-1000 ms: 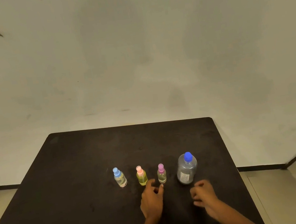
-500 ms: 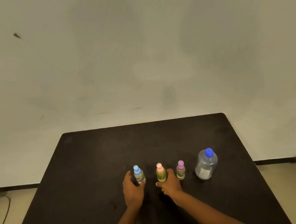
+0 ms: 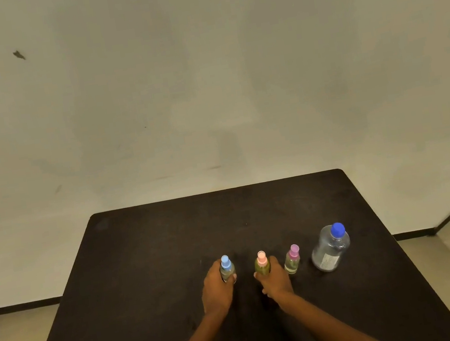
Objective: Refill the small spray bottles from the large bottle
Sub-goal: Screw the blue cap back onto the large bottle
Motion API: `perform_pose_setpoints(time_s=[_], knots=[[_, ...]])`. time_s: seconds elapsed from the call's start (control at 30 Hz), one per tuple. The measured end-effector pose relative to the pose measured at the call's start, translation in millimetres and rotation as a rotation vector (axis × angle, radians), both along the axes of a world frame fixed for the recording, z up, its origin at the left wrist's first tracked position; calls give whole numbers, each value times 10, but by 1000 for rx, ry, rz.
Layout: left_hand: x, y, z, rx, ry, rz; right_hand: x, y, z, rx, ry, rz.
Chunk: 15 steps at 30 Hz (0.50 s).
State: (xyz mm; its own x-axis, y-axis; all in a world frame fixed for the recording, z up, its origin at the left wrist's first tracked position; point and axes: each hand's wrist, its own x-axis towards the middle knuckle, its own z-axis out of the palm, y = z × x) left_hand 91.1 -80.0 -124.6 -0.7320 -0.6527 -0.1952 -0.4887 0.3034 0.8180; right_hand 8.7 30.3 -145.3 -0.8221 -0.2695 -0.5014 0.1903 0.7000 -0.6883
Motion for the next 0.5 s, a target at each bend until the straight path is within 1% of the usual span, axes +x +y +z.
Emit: perform_pose_setpoints(time_s=[0.23, 0.4, 0.5], knots=[[44, -53, -33, -4, -19, -61, -32, -13, 43, 15, -1, 101], [50, -66, -45, 12, -48, -62, -32, -17, 76, 51, -16, 117], [54, -66, -65, 11, -47, -58, -18, 6, 68, 24, -41, 119]])
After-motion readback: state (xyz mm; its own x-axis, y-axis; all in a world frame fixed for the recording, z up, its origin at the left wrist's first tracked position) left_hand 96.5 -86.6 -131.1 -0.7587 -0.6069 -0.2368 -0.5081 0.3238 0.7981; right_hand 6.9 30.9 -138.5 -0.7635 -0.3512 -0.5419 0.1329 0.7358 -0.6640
